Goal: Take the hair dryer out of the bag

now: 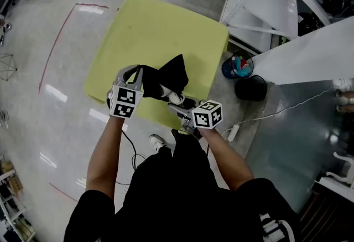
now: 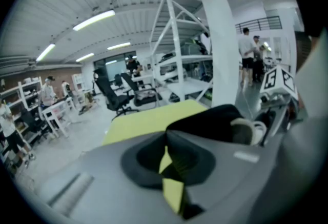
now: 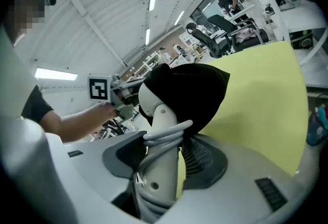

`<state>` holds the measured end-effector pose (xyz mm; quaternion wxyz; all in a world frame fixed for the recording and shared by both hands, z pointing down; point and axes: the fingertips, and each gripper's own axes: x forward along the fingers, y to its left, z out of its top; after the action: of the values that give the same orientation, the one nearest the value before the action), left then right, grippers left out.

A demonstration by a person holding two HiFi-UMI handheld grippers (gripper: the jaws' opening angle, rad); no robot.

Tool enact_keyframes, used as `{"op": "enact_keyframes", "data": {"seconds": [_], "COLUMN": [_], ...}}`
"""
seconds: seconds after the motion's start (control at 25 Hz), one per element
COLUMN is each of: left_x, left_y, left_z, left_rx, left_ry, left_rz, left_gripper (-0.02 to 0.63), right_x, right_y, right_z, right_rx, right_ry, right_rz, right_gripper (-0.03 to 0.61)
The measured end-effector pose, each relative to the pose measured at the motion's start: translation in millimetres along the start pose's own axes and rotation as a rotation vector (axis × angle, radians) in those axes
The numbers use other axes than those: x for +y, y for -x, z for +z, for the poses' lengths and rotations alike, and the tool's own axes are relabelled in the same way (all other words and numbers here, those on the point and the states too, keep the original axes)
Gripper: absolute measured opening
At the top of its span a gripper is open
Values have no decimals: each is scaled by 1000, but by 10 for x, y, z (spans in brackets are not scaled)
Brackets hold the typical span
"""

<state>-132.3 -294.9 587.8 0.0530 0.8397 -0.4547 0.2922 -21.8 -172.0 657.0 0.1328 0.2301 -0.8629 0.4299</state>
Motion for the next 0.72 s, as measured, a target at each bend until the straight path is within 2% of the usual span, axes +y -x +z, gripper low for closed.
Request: {"op": "enact_keyframes", "data": {"seconds": [0.36, 0.48, 0.72], "left_x": [217, 283, 409], "left_y": [22, 86, 375], "left_z": [50, 219, 779], "left_rx": [10, -25, -147], "left_ry": [20, 0, -82], "left_rz": [55, 75, 161], "left_gripper": [15, 15, 15], "right_x": [528, 702, 989], "right_y": [202, 269, 361], "right_z": [101, 157, 275], "right_rx": [-117, -152, -204], "right_ry": [41, 48, 88], "right_rz": [246, 293, 345], "right_gripper": [213, 213, 213]}}
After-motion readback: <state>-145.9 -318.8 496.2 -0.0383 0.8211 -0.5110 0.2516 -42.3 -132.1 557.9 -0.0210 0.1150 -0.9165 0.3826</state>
